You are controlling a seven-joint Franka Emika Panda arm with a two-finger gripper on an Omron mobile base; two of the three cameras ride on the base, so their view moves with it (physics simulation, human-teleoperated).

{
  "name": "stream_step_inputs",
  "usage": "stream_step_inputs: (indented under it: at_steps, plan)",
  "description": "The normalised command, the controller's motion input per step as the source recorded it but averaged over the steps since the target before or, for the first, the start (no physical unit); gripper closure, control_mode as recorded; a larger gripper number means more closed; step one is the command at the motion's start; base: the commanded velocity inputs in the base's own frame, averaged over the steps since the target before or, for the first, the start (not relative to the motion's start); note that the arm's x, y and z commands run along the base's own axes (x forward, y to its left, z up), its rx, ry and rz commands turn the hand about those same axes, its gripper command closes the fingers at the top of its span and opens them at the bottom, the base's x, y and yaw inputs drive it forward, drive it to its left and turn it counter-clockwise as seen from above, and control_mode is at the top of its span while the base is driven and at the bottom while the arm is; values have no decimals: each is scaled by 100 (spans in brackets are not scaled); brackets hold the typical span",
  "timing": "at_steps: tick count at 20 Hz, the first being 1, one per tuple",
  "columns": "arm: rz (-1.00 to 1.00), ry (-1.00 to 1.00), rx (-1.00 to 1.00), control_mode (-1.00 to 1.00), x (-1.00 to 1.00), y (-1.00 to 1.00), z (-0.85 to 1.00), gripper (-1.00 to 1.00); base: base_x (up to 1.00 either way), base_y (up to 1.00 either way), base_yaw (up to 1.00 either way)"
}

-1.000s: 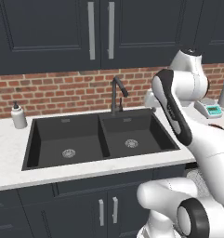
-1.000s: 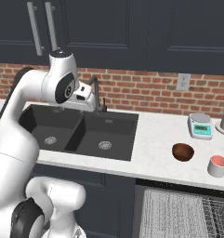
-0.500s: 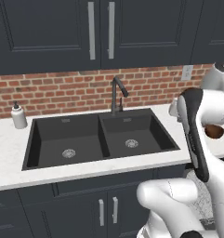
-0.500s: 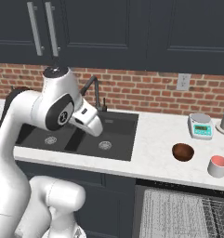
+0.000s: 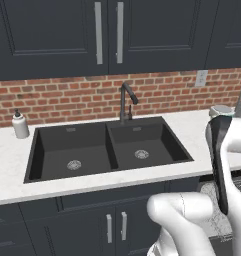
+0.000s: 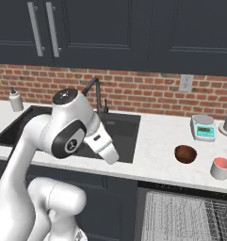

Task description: Pick up the cup and bowl from the counter, place them in the dishwasher, and close the dishwasher door.

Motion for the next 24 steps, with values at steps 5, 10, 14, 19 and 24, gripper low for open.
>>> stream_step_inputs:
  at_steps: [5, 10, 14, 19, 24]
  plan:
    - [2, 0, 1, -100, 15, -89, 0, -100, 0, 0, 0]
    - [8, 0, 0, -100, 49, -67, 0, -100, 0, 0, 0]
    - [8, 3, 0, -100, 85, -38, -16, -100, 0, 0, 0]
    - [6, 5, 0, -100, 95, -28, -29, -100, 0, 0, 0]
    - [2, 5, 0, -100, 75, -19, -14, -100, 0, 0, 0]
